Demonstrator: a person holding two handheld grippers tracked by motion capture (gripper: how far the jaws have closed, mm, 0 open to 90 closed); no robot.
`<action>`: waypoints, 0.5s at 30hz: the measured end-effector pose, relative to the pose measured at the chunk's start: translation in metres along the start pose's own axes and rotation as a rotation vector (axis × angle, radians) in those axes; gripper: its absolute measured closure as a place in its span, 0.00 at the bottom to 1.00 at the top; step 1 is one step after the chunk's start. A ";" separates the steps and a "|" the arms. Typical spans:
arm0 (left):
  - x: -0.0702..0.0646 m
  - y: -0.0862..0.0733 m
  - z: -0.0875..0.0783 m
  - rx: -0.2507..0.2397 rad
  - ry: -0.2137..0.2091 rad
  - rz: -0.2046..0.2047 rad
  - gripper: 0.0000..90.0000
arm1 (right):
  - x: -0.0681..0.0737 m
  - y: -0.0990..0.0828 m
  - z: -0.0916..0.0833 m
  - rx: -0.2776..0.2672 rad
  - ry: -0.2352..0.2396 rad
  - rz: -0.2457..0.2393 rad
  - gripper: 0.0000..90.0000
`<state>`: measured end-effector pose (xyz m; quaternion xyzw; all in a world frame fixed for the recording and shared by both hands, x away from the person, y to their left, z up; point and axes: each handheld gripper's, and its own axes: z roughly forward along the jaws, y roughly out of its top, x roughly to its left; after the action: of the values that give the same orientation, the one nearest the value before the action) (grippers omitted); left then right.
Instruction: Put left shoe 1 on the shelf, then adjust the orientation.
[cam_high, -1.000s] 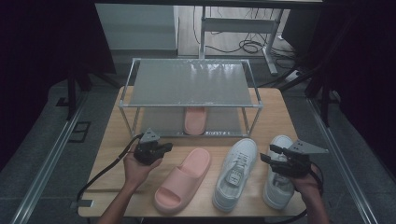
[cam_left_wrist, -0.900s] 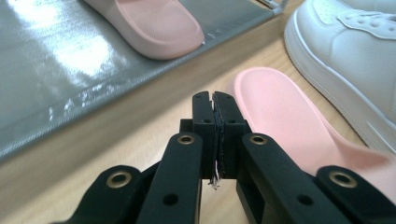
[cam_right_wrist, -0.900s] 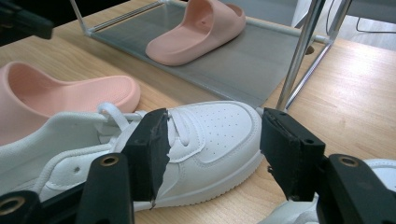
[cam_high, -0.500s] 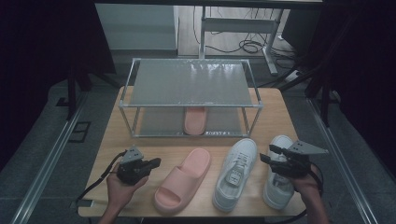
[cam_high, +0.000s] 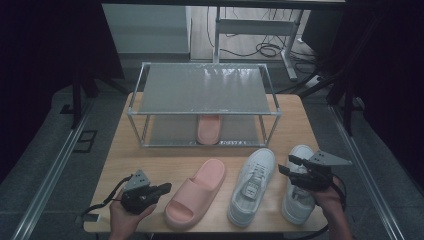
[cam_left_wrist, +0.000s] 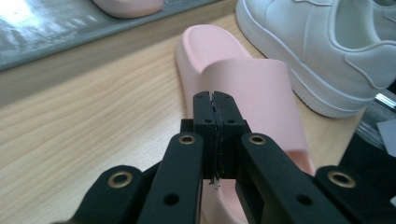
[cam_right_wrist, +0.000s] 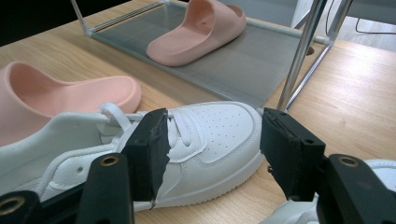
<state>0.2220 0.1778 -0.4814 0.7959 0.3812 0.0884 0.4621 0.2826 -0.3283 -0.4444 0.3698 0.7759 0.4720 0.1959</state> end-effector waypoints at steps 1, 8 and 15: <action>-0.001 -0.001 0.001 0.003 -0.003 0.000 0.99 | 0.000 0.000 0.000 0.000 0.000 0.001 0.47; -0.004 -0.002 0.005 0.007 -0.039 -0.013 0.99 | 0.000 0.000 0.000 0.000 0.000 0.002 0.47; -0.014 0.006 0.008 0.003 -0.066 0.014 0.99 | 0.001 0.000 0.002 0.006 0.000 -0.002 0.47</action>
<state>0.2190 0.1611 -0.4777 0.8018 0.3602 0.0645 0.4724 0.2833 -0.3266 -0.4454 0.3696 0.7776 0.4697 0.1951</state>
